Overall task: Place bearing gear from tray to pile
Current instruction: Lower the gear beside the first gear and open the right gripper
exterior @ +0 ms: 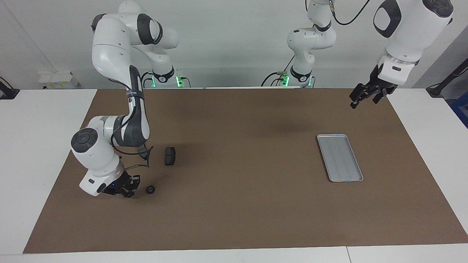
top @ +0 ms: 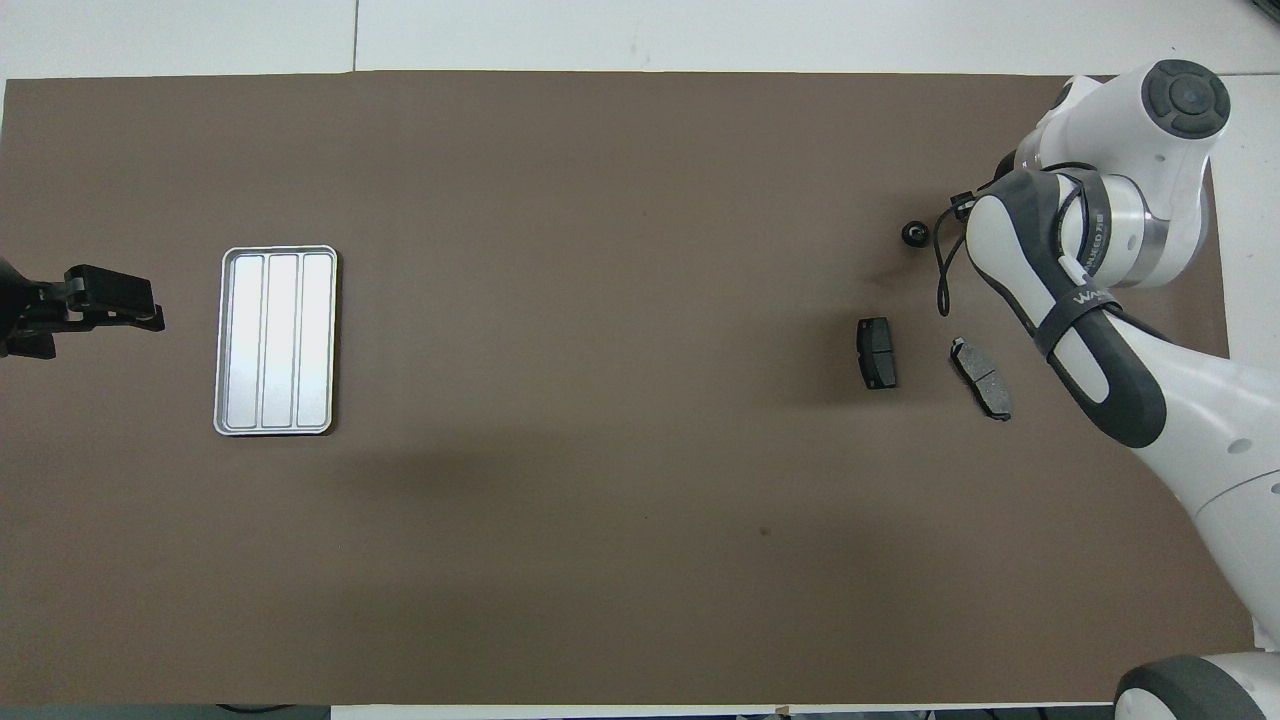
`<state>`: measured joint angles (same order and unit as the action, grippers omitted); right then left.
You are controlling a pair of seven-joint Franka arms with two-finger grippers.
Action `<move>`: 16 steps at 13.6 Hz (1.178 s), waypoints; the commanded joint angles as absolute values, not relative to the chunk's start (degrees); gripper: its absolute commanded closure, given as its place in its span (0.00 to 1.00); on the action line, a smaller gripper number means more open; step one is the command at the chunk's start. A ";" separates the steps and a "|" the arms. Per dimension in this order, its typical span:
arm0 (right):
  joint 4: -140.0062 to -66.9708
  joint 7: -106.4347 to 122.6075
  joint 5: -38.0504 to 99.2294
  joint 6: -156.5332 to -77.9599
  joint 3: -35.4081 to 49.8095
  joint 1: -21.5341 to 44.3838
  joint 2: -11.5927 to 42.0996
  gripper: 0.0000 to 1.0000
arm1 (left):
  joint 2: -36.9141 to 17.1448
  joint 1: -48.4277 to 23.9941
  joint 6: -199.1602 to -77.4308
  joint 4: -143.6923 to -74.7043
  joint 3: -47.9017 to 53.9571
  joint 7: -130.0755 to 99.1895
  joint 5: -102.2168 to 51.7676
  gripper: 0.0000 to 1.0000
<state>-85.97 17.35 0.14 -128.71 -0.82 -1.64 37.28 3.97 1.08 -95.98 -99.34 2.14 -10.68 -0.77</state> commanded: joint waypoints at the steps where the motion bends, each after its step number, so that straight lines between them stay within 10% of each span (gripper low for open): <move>1: -88.86 17.31 -0.09 -132.09 -0.26 -2.20 37.17 1.00 | 5.01 1.32 -95.10 -99.76 2.20 -10.37 -1.41 0.00; 5: -89.56 17.31 -0.09 -132.45 -0.26 -2.37 37.09 1.00 | 5.01 1.32 -95.01 -99.76 2.20 -10.37 -1.41 0.00; 6: -89.47 17.23 -0.09 -132.19 -0.26 -2.37 37.09 0.72 | 5.01 1.32 -95.01 -99.76 2.20 -10.37 -1.41 0.00; 7: -89.12 17.23 0.17 -131.58 -0.26 -2.37 36.92 0.01 | 5.01 1.32 -95.01 -99.76 2.20 -10.37 -1.41 0.00; 16: -86.40 10.64 0.18 -102.68 0.00 0.53 14.97 0.00 | 5.01 1.32 -95.01 -99.76 2.20 -10.37 -1.41 0.00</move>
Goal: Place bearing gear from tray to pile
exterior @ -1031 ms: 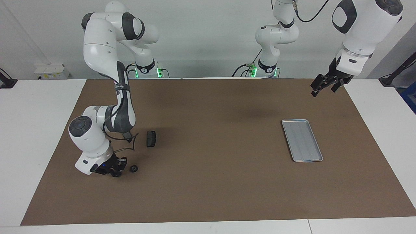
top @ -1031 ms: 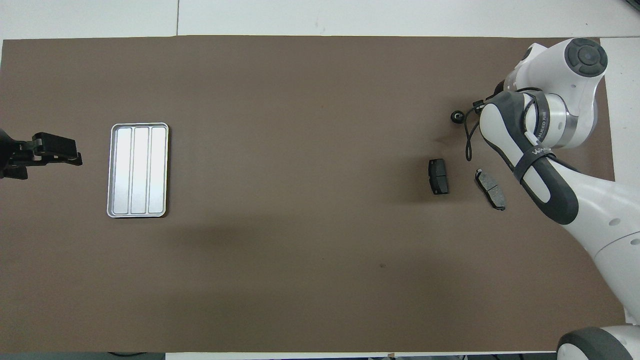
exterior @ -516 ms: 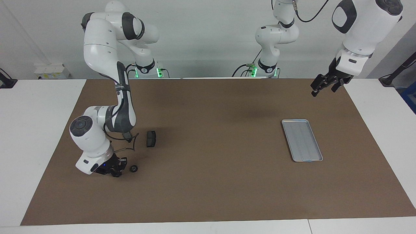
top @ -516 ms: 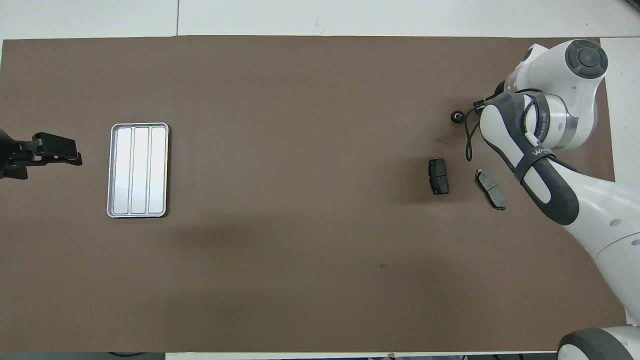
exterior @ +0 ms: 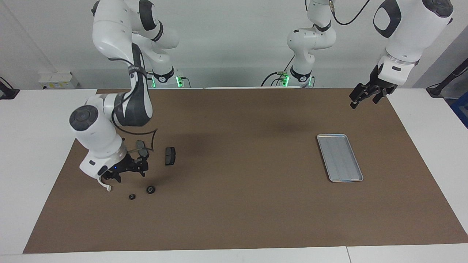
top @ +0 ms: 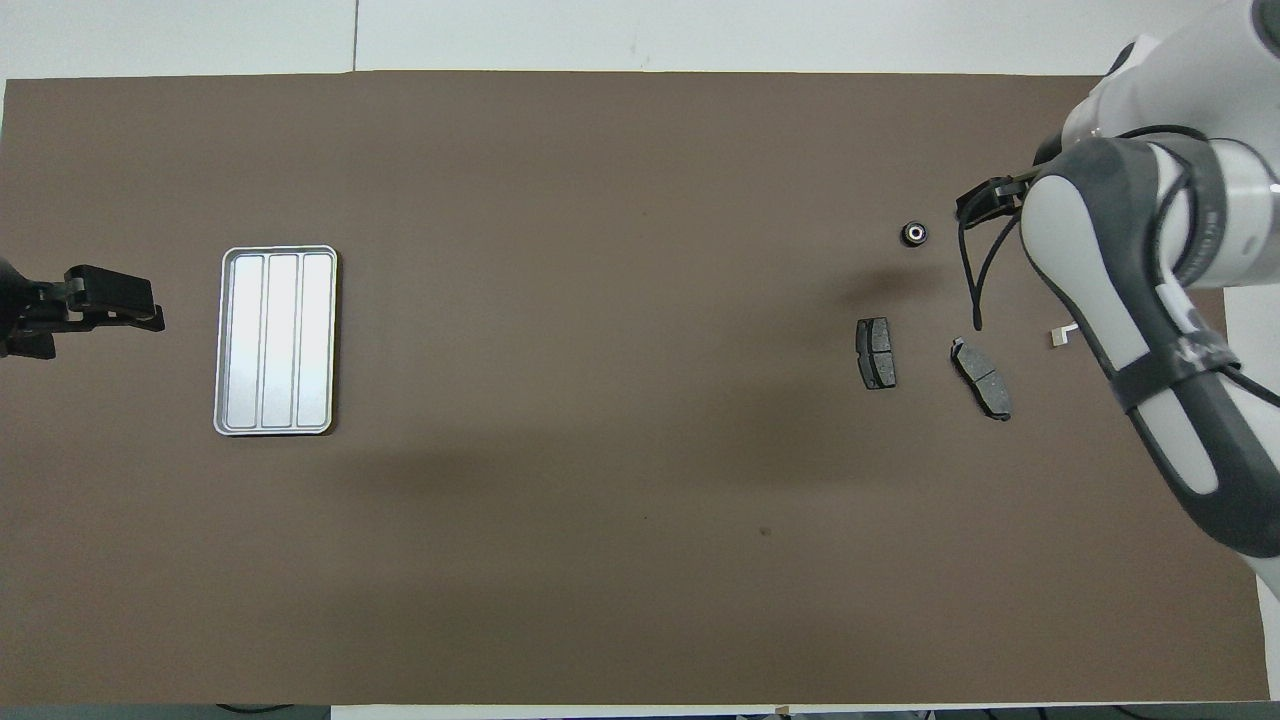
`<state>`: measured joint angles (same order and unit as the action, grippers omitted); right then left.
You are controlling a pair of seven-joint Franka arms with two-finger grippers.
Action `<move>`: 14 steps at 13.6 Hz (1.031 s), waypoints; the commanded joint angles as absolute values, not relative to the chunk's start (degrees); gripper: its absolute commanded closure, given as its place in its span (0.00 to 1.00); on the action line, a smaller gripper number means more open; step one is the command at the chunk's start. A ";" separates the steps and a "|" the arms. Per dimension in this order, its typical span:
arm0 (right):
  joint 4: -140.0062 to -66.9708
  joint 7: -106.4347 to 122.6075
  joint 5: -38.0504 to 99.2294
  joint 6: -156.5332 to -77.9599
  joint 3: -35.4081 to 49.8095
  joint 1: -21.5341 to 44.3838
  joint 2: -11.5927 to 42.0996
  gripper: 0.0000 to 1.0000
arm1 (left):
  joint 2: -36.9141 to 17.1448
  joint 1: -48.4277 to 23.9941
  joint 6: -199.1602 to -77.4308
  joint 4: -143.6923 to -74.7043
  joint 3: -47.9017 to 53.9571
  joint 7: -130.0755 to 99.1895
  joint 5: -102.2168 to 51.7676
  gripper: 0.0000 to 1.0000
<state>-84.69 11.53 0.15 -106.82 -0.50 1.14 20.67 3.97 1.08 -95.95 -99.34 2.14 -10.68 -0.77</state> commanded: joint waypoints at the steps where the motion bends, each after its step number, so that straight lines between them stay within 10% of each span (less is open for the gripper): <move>1: -86.48 10.72 0.18 -99.52 0.00 0.53 12.33 0.00 | 5.01 1.32 -95.01 -99.76 2.20 -10.37 -1.41 0.00; 14: -87.80 10.73 -0.44 -82.53 0.09 0.00 -1.23 0.00 | 5.01 1.32 -95.01 -99.76 2.20 -10.37 -1.41 0.00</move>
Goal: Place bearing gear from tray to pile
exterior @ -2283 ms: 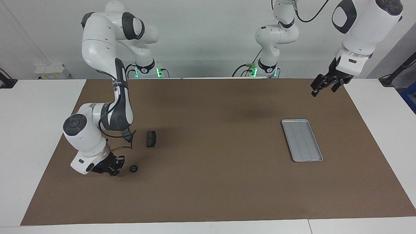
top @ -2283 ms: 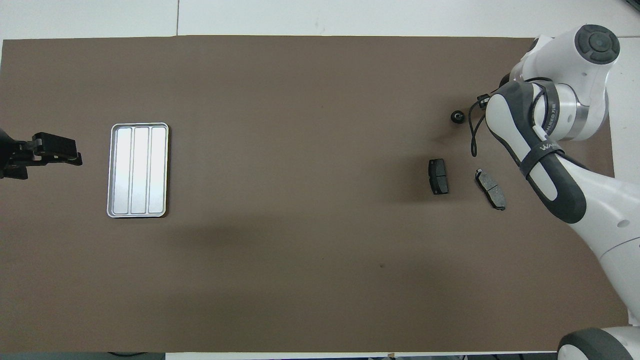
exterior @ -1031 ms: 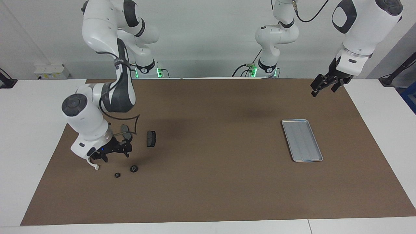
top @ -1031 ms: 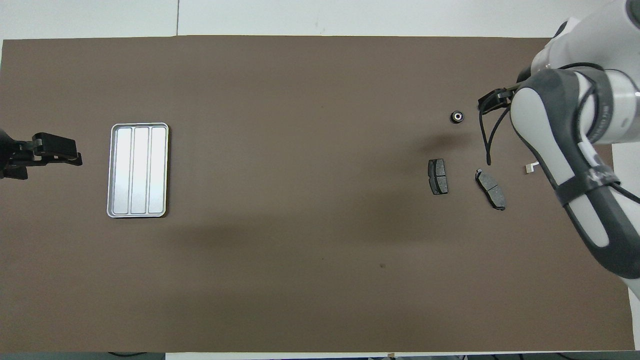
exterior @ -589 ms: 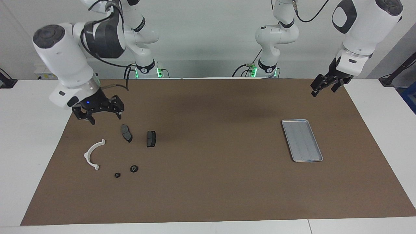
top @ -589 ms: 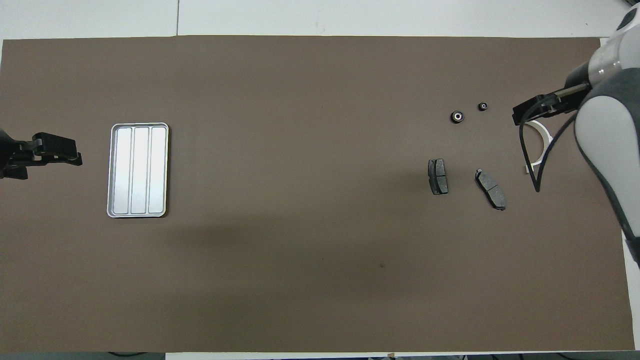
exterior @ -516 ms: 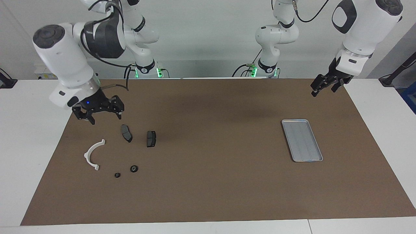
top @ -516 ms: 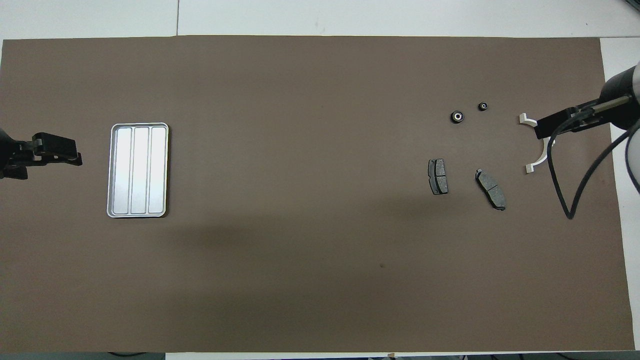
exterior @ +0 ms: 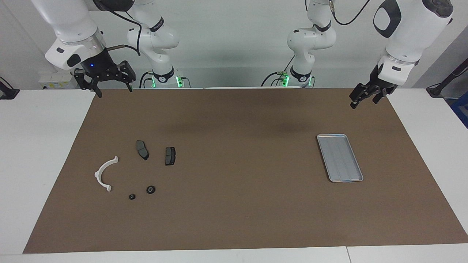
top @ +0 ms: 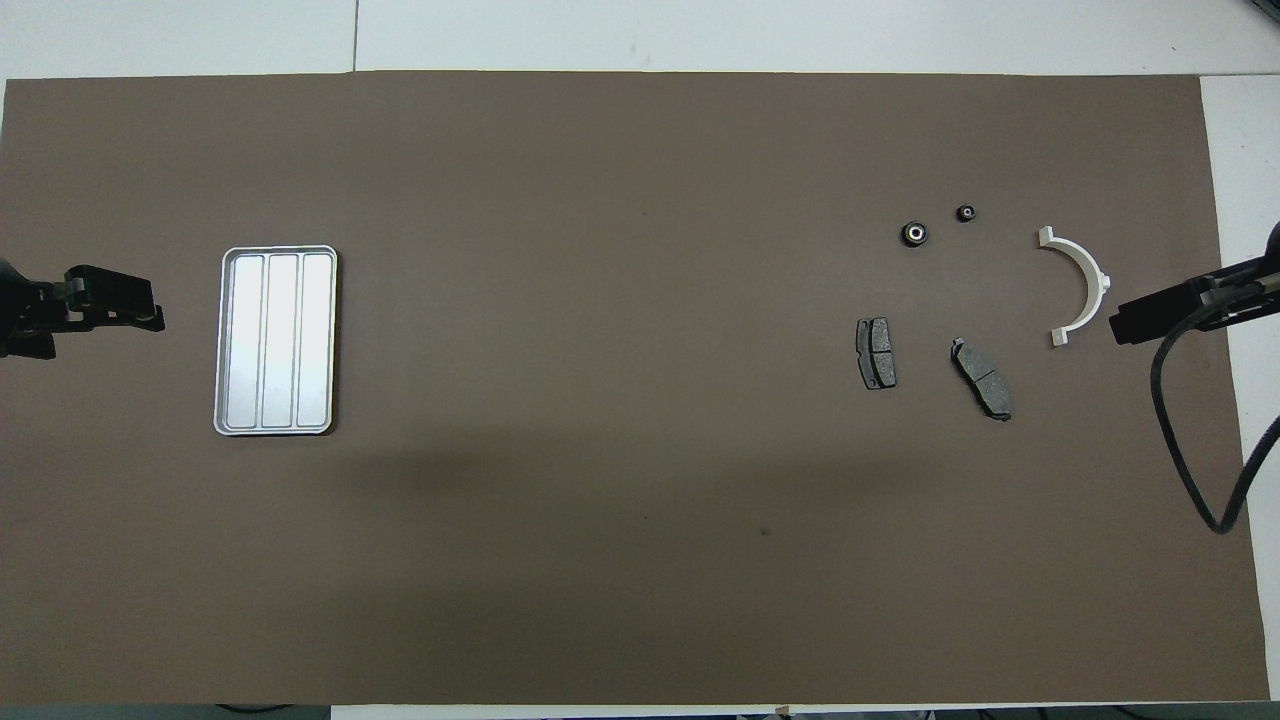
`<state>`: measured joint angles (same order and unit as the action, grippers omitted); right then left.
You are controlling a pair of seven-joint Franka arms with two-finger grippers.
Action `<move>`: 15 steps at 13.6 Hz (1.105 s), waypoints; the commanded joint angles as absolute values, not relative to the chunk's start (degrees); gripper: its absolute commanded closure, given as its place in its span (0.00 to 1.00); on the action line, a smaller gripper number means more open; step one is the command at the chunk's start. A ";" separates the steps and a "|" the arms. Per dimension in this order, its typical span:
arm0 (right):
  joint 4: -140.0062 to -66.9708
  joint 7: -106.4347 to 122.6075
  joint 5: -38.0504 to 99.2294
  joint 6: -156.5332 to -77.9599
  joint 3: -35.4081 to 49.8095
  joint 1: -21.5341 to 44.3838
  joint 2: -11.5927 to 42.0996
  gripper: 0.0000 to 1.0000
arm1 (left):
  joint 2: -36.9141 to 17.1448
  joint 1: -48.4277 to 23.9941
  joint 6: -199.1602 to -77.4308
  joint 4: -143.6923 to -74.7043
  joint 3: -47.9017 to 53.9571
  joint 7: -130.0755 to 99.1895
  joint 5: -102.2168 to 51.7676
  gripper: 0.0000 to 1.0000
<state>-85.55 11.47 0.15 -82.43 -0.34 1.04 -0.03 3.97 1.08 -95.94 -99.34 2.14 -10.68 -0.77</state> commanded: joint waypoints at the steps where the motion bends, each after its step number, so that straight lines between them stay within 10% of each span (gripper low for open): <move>1: -88.50 10.72 -0.44 -82.79 0.17 -0.70 -1.49 0.00 | 5.01 1.32 -95.01 -99.76 2.20 -10.37 -1.41 0.00; 15: -92.37 3.78 0.17 -86.92 -8.35 7.56 -3.96 0.00 | 5.01 1.32 -95.01 -99.76 2.20 -10.37 -1.41 0.00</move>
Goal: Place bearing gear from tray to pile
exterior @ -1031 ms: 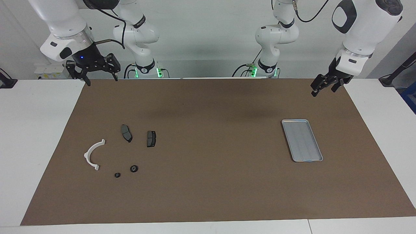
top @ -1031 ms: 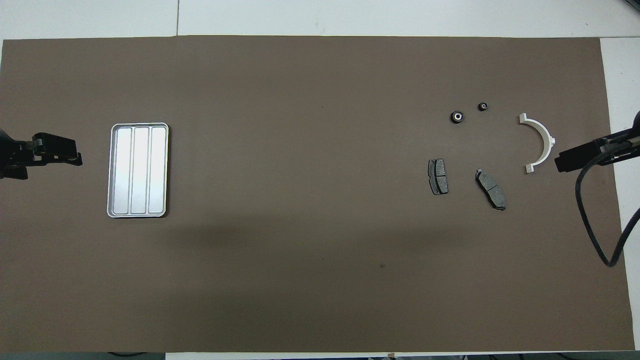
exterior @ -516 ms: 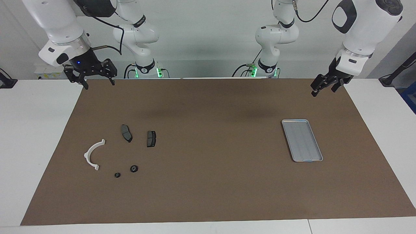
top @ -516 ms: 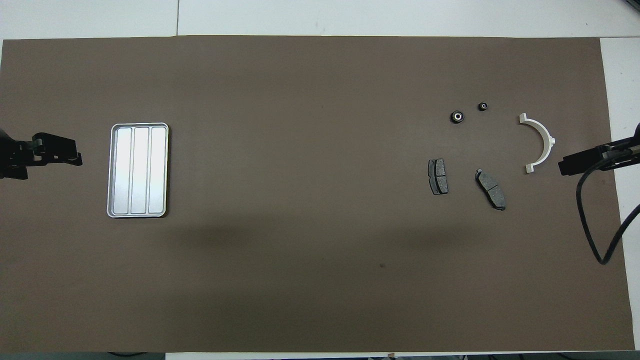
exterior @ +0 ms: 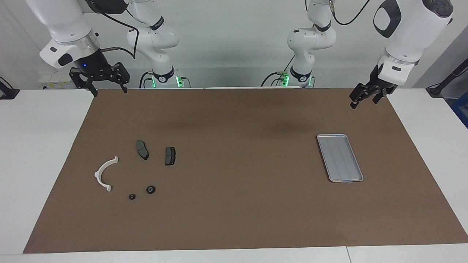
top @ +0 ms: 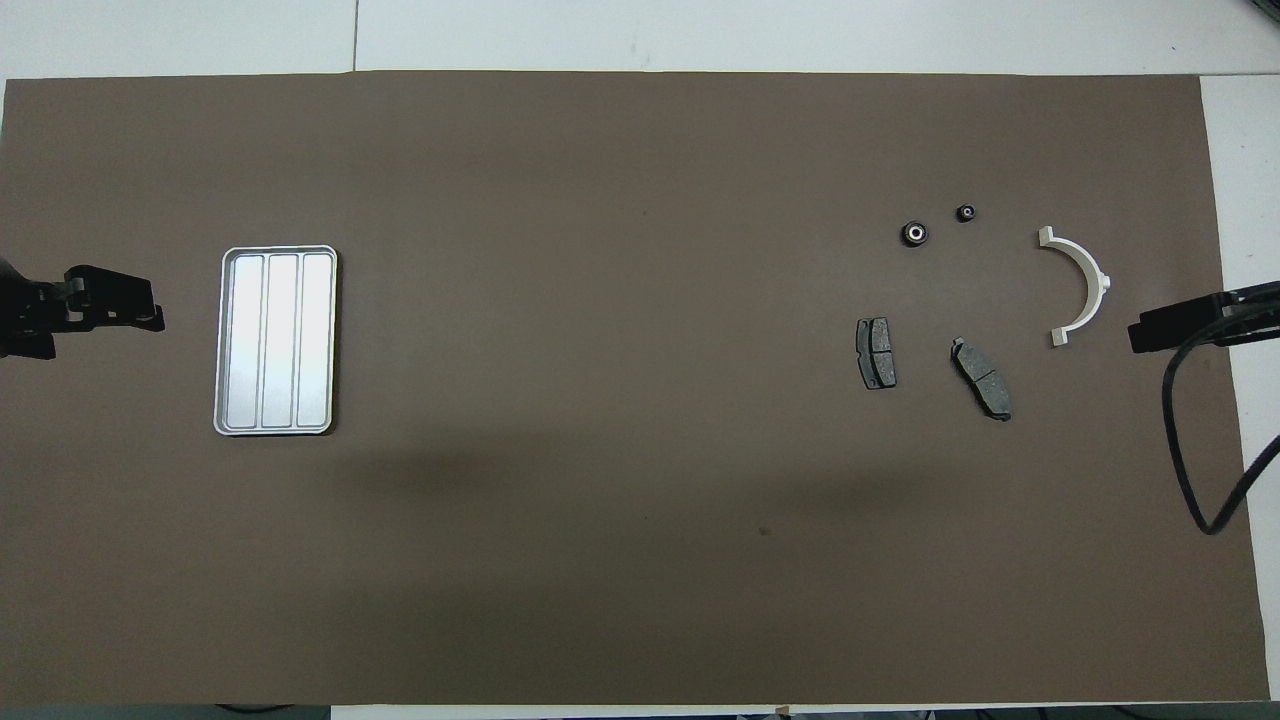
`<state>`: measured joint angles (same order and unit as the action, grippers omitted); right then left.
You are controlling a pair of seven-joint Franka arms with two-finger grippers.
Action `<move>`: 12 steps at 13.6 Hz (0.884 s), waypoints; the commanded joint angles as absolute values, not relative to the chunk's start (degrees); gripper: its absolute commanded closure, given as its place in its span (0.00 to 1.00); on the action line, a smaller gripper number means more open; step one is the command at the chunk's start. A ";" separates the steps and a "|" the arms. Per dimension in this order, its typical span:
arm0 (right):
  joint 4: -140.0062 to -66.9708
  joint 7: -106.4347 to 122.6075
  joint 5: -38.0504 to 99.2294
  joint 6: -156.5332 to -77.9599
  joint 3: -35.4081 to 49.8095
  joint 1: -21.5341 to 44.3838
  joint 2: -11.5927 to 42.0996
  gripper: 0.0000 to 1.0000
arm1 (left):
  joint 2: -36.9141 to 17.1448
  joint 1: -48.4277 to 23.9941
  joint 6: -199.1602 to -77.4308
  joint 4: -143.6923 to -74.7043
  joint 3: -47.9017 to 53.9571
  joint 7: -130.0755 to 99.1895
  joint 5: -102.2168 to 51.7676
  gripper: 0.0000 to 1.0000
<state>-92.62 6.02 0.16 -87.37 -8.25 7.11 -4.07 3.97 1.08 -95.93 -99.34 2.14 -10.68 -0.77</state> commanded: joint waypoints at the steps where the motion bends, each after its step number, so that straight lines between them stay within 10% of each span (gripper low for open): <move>1: -92.55 3.78 0.26 -87.71 -8.35 7.56 -3.96 0.00 | 5.01 1.32 -95.01 -99.76 2.20 -10.37 -1.41 0.00; 12: -92.37 3.96 0.26 -88.42 -8.35 7.56 -3.96 0.00 | 5.01 1.32 -95.01 -99.76 2.20 -10.37 -1.41 0.00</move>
